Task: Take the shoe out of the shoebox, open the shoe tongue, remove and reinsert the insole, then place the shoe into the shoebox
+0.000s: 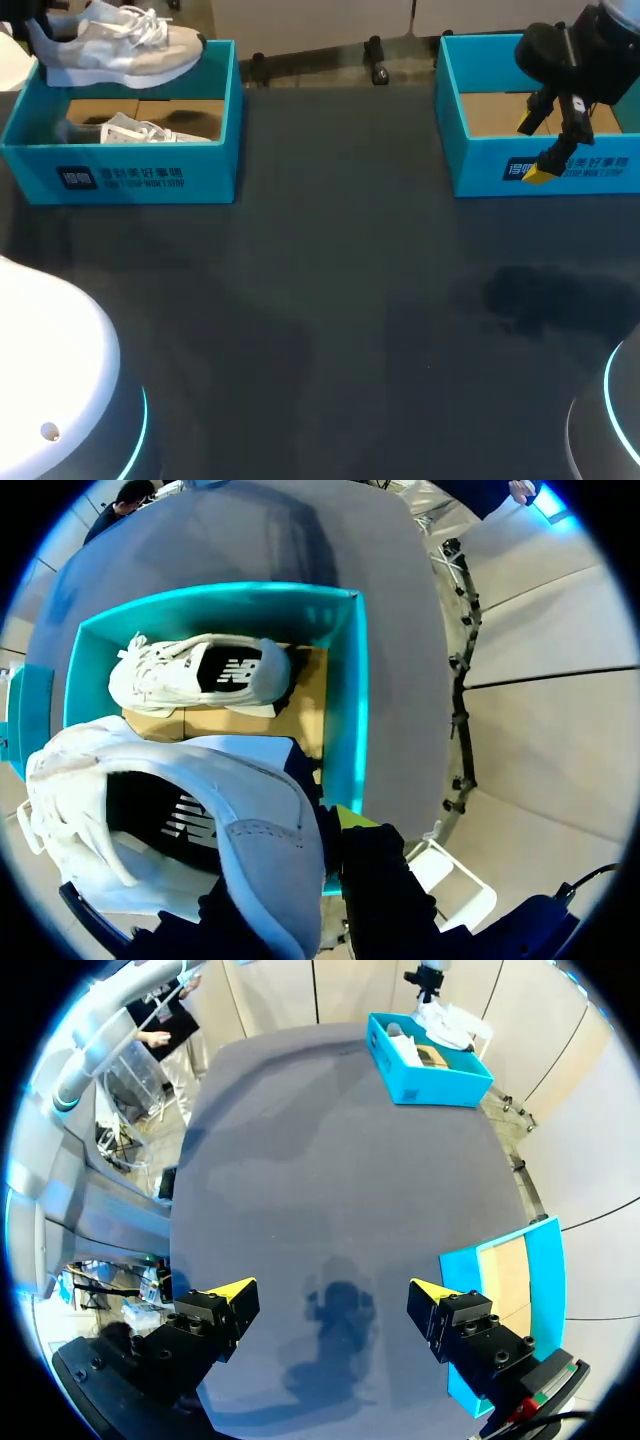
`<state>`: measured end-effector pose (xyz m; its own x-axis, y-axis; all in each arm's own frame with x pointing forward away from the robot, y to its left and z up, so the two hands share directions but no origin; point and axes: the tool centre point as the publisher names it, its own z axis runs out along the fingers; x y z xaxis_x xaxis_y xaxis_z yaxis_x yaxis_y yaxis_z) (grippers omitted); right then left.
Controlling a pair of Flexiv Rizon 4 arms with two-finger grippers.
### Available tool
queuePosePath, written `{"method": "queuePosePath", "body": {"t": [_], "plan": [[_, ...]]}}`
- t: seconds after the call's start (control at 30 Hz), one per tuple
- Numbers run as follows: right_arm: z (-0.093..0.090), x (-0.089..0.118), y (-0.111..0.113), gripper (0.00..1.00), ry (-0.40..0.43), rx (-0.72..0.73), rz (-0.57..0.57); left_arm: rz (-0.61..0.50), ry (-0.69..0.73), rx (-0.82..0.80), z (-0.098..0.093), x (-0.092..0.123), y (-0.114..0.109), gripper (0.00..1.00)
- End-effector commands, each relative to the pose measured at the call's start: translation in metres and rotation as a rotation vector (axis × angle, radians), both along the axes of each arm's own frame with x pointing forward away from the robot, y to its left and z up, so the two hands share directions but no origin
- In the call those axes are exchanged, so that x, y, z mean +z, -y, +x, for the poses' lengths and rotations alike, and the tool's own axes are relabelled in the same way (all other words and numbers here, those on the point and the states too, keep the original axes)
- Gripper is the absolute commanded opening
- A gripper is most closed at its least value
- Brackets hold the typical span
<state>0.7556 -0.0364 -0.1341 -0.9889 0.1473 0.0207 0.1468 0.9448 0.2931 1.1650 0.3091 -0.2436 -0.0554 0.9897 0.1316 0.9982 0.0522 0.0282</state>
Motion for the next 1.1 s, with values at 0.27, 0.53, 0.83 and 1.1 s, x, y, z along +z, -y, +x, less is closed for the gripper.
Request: {"method": "queuePosePath", "body": {"t": [0.27, 0.53, 0.83, 1.1], "plan": [[0.002, 0.0, -0.001, 1.0, -0.004, 0.001, -0.003, 0.002, 0.015, 0.004, 0.012, -0.036, 0.011, 0.0], [0.002, 0.0, -0.001, 1.0, -0.004, 0.001, -0.003, 0.018, 0.027, 0.022, 0.02, -0.053, 0.014, 0.0], [0.002, 0.0, -0.001, 1.0, -0.004, 0.001, -0.003, 0.028, 0.018, 0.014, 0.029, -0.076, 0.021, 0.0], [0.002, 0.0, -0.001, 1.0, -0.004, 0.001, -0.003, 0.04, -0.005, 0.023, 0.033, -0.094, 0.018, 0.0]]}}
